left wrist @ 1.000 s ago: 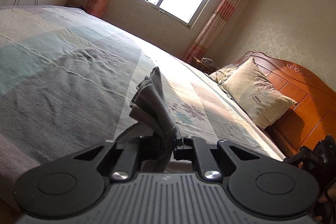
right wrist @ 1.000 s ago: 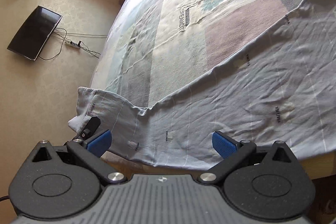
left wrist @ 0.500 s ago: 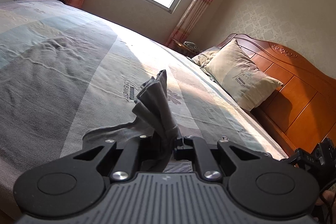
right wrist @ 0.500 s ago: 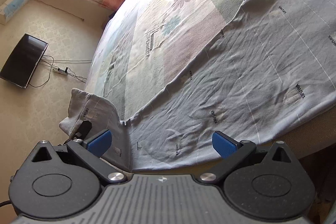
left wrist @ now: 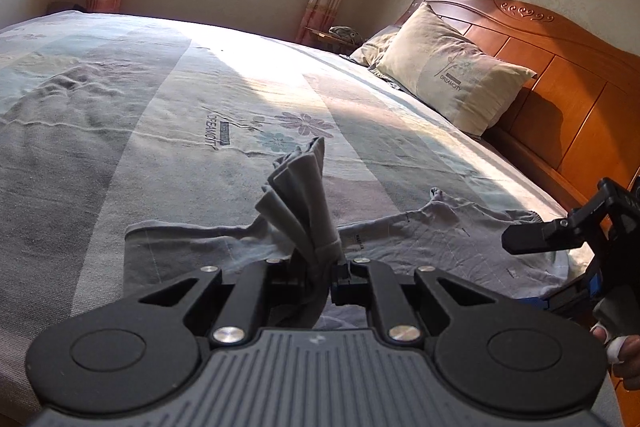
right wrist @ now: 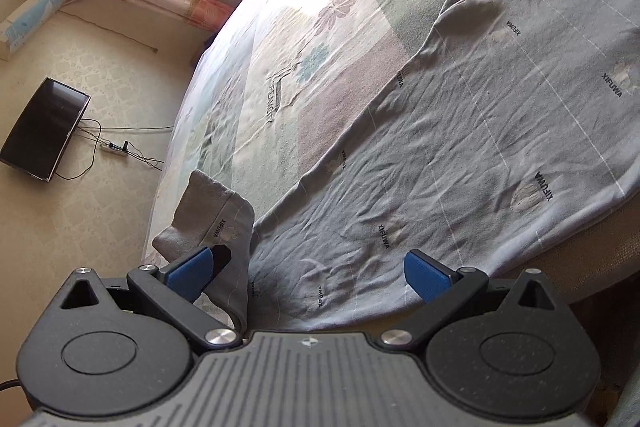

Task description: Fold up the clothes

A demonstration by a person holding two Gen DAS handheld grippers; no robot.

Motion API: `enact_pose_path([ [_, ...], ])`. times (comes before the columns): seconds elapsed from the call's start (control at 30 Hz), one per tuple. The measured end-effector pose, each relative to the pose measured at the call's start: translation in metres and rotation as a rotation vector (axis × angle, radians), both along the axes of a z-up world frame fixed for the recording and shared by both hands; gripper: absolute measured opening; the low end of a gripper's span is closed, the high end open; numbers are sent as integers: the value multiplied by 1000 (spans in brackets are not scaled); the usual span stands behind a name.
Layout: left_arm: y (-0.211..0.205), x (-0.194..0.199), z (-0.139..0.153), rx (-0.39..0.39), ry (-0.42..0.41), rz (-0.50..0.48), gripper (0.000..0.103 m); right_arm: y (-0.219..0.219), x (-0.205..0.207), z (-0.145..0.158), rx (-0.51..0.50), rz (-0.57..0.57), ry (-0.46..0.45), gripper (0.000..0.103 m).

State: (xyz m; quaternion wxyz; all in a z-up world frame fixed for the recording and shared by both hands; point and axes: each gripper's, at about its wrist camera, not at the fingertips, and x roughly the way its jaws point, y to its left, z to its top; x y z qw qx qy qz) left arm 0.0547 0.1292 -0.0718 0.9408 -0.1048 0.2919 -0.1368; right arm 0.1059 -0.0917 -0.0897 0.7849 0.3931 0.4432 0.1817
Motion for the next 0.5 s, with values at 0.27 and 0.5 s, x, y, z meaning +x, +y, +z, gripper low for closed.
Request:
enact_pose_path([
  [0.27, -15, 5, -7, 78, 38, -48, 11, -6, 3, -3, 18, -17, 2, 103],
  [0.5, -29, 8, -11, 119, 67, -99, 44, -10, 0, -5, 17, -12, -12, 103],
])
